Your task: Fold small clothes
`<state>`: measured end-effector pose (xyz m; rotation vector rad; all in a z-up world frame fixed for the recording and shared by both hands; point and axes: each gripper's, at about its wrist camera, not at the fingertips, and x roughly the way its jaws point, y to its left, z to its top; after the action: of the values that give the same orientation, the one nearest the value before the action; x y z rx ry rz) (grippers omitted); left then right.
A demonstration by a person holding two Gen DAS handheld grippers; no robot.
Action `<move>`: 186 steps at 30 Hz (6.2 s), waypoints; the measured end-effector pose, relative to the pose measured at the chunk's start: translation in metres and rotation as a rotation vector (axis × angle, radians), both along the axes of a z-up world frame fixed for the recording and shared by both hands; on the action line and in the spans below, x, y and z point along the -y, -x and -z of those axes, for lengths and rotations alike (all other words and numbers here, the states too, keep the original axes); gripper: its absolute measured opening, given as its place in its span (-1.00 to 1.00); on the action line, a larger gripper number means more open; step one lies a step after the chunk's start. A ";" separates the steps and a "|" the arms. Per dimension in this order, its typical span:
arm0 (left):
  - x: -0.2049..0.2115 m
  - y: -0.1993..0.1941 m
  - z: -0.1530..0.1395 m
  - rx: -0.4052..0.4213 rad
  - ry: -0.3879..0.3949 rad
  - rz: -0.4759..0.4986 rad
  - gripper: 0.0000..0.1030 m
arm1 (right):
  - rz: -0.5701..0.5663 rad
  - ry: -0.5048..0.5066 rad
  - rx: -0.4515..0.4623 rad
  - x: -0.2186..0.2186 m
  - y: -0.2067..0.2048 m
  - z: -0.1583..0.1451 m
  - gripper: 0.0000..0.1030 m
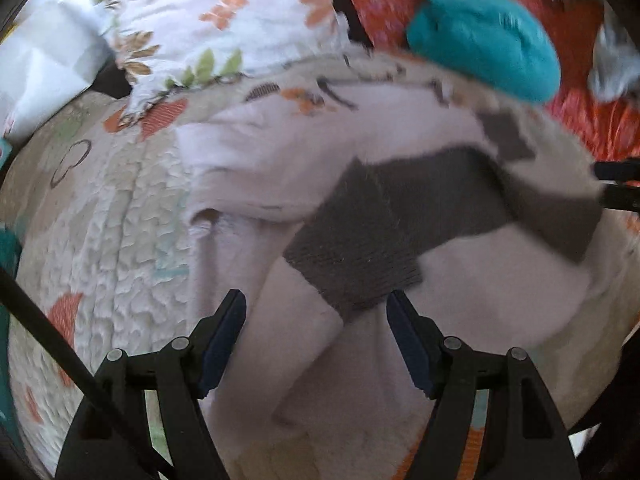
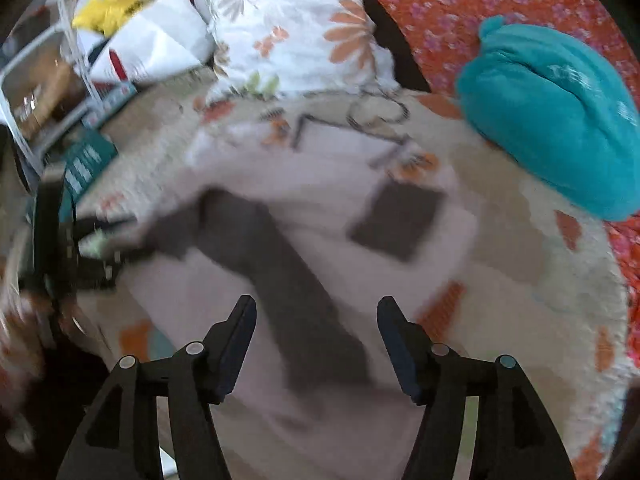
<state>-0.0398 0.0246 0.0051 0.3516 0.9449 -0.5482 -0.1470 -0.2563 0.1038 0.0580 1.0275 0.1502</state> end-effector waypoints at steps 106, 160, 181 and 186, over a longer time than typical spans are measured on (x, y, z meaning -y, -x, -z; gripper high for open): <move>-0.079 -0.141 -0.028 -0.203 0.138 -0.461 0.19 | 0.396 0.298 -0.064 0.060 -0.220 0.051 0.22; -0.101 -0.077 -0.018 -0.079 0.082 -0.446 -0.32 | 0.459 -0.330 -0.095 0.106 0.013 0.061 0.08; -0.105 -0.016 -0.011 -0.314 0.451 -0.413 0.46 | 0.373 -0.586 -0.037 0.091 0.087 0.047 -0.41; -0.083 -0.009 0.017 -0.401 0.517 -0.379 0.55 | 0.324 -0.726 -0.136 0.045 0.075 0.085 -0.03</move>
<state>-0.0305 0.1076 -0.0120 -0.4120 1.1770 -0.4986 -0.2224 -0.3017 0.0192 0.8991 1.0405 0.2192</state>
